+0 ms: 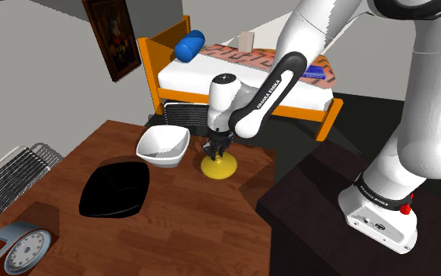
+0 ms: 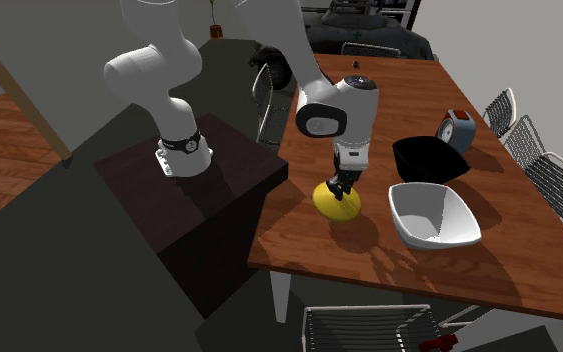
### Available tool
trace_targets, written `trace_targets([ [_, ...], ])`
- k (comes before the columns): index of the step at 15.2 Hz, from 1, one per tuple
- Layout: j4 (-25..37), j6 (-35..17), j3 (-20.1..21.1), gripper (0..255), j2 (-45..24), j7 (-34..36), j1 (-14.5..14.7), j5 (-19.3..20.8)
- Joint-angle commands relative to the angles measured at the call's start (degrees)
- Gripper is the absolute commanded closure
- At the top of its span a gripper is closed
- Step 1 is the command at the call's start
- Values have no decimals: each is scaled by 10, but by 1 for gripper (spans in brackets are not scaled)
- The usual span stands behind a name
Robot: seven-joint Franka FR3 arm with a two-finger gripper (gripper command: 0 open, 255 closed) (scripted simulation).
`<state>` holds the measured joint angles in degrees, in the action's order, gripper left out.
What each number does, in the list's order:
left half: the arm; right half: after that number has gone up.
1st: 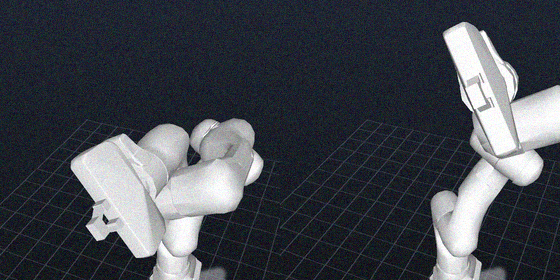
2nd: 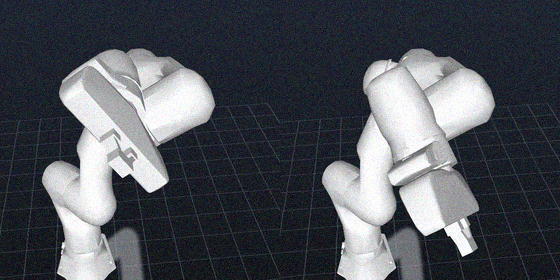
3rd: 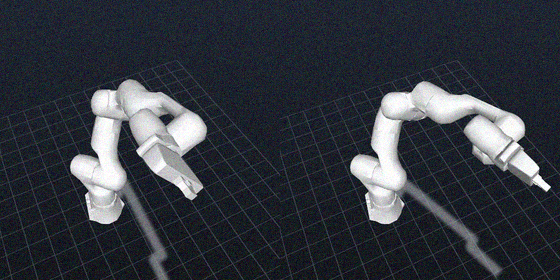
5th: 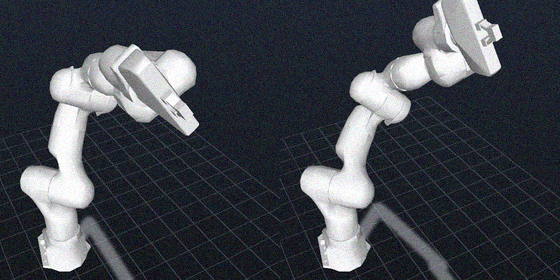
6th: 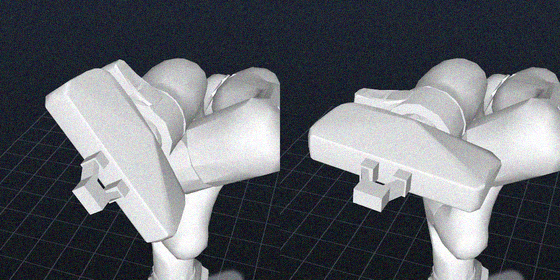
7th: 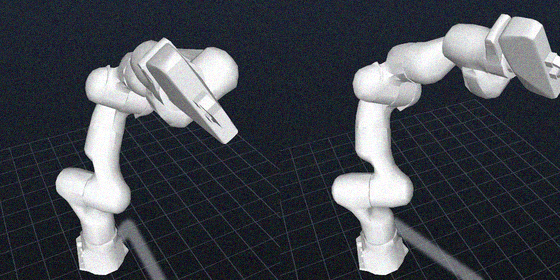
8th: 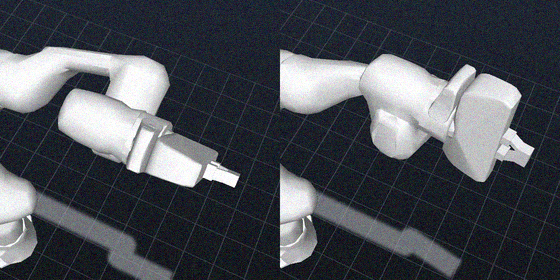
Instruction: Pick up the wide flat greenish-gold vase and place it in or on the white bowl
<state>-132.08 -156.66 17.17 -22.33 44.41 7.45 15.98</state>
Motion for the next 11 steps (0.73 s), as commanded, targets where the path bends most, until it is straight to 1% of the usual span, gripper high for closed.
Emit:
trace_targets([
  [1,-2,12,9,255,15,-8,-7,-10],
  [11,-6,77,42,255,87,-47,-32,-65],
])
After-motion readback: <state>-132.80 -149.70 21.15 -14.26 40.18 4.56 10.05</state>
